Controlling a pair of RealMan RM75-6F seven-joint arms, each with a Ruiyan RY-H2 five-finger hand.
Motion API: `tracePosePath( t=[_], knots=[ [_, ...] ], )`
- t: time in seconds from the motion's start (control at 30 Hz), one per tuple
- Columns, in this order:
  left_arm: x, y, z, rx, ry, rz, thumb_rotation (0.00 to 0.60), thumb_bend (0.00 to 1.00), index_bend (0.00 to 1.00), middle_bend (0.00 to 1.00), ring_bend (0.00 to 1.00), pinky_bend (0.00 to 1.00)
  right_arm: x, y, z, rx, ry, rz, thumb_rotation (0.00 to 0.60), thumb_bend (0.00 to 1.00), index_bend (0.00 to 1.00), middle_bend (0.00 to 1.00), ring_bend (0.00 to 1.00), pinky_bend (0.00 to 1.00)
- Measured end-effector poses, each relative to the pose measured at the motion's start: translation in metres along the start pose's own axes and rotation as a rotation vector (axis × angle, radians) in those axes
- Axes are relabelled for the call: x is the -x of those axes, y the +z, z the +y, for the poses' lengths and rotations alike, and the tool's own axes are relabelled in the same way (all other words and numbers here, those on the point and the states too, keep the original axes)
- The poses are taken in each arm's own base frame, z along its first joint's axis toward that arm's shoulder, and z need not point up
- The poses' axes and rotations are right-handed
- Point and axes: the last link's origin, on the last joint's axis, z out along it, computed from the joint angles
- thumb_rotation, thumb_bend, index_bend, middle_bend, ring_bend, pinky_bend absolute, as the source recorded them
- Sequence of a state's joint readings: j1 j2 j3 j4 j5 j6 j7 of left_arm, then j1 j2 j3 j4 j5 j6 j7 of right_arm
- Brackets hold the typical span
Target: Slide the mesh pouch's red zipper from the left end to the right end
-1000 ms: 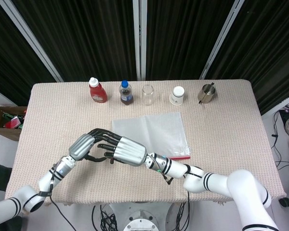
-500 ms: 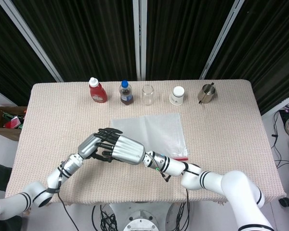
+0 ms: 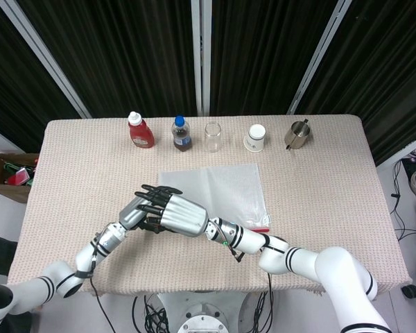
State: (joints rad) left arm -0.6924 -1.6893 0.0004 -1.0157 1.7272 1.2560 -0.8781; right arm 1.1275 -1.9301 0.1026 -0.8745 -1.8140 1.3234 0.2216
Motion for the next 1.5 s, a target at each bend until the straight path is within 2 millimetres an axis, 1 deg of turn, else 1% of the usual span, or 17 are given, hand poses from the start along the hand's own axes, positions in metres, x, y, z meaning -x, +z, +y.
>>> tracePosePath(
  t=[0.23,0.43,0.53,0.77,0.87,1.03,1.23,1.5],
  knots=[
    [0.006,0.003,0.000,0.003,-0.014,-0.009,0.600,0.30,0.55,0.18,0.13,0.14,0.001,0.001,0.000,0.002,0.001,0.000,0.600,0.52,1.00,0.22,0.00,0.00],
    [0.008,0.005,0.000,0.001,-0.054,-0.003,0.600,0.34,0.64,0.20,0.13,0.14,0.001,-0.002,0.001,0.014,0.004,0.010,0.600,0.52,1.00,0.22,0.00,0.00],
    [0.009,0.005,0.000,0.001,-0.109,0.001,0.600,0.37,0.66,0.22,0.13,0.14,0.003,-0.007,0.001,0.030,0.013,0.021,0.600,0.52,1.00,0.22,0.00,0.00],
    [0.010,0.000,-0.003,-0.006,-0.246,0.025,0.600,0.40,0.67,0.23,0.13,0.14,0.006,-0.022,0.002,0.061,0.006,0.029,0.600,0.52,1.00,0.22,0.00,0.00],
    [0.009,-0.002,-0.004,-0.002,-0.274,0.035,0.600,0.41,0.67,0.23,0.13,0.14,0.007,-0.027,0.003,0.074,-0.001,0.028,0.600,0.52,1.00,0.22,0.00,0.00],
    [0.008,-0.006,-0.005,0.003,-0.276,0.037,0.600,0.43,0.67,0.23,0.13,0.14,0.006,-0.032,0.005,0.087,-0.020,0.034,0.600,0.52,1.00,0.22,0.00,0.00],
    [0.007,-0.008,-0.006,0.007,-0.285,0.037,0.600,0.48,0.67,0.23,0.13,0.14,0.005,-0.041,0.008,0.112,-0.043,0.034,0.600,0.52,1.00,0.22,0.00,0.00],
    [0.004,-0.009,-0.006,0.010,-0.309,0.039,0.600,0.49,0.67,0.23,0.13,0.14,0.007,-0.055,0.011,0.148,-0.052,0.023,0.600,0.52,1.00,0.22,0.00,0.00]
  ],
)
